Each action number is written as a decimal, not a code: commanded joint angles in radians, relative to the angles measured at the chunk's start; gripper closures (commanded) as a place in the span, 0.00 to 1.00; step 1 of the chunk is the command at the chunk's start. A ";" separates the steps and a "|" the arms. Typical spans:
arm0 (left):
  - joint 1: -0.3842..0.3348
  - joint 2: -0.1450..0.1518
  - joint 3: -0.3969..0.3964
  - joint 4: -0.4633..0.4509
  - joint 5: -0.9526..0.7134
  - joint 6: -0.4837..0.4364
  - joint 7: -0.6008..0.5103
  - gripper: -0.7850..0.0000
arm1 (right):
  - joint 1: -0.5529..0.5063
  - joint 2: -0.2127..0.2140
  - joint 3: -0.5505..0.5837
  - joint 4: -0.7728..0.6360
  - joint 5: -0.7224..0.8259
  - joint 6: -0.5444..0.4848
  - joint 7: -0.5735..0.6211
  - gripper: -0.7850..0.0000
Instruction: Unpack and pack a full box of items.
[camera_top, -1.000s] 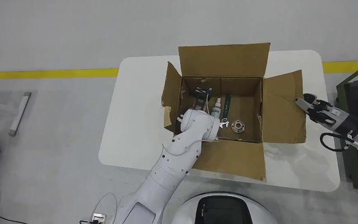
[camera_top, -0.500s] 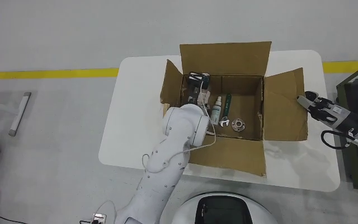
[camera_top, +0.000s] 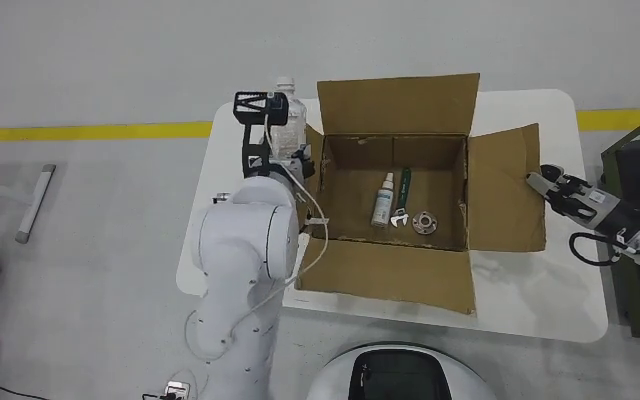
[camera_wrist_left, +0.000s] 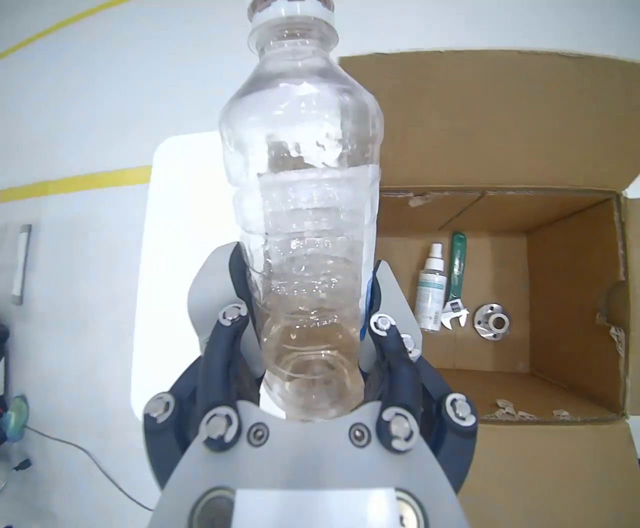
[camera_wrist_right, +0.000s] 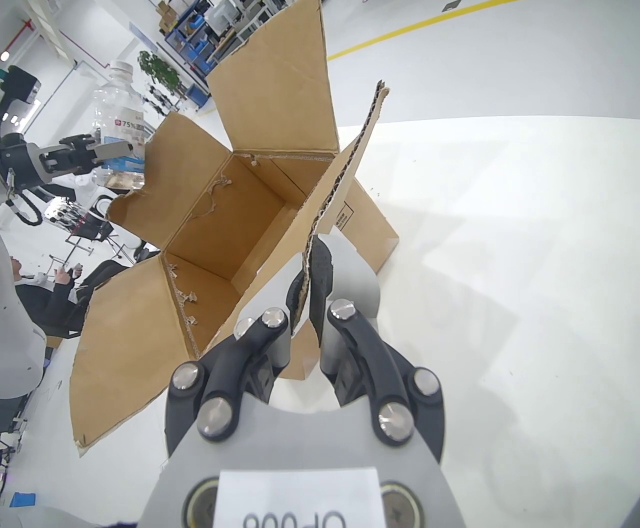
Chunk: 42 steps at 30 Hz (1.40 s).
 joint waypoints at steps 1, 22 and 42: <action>0.003 0.004 -0.043 -0.022 0.016 -0.016 -0.013 1.00 | 0.002 0.001 0.002 0.006 0.001 -0.005 0.001 1.00; 0.164 0.033 -0.201 0.274 0.105 -0.180 -0.027 1.00 | 0.030 0.006 -0.016 0.043 0.017 -0.016 0.020 1.00; 0.163 0.023 -0.129 0.496 0.060 -0.113 0.008 0.00 | 0.019 0.010 -0.004 0.043 0.021 -0.020 0.022 1.00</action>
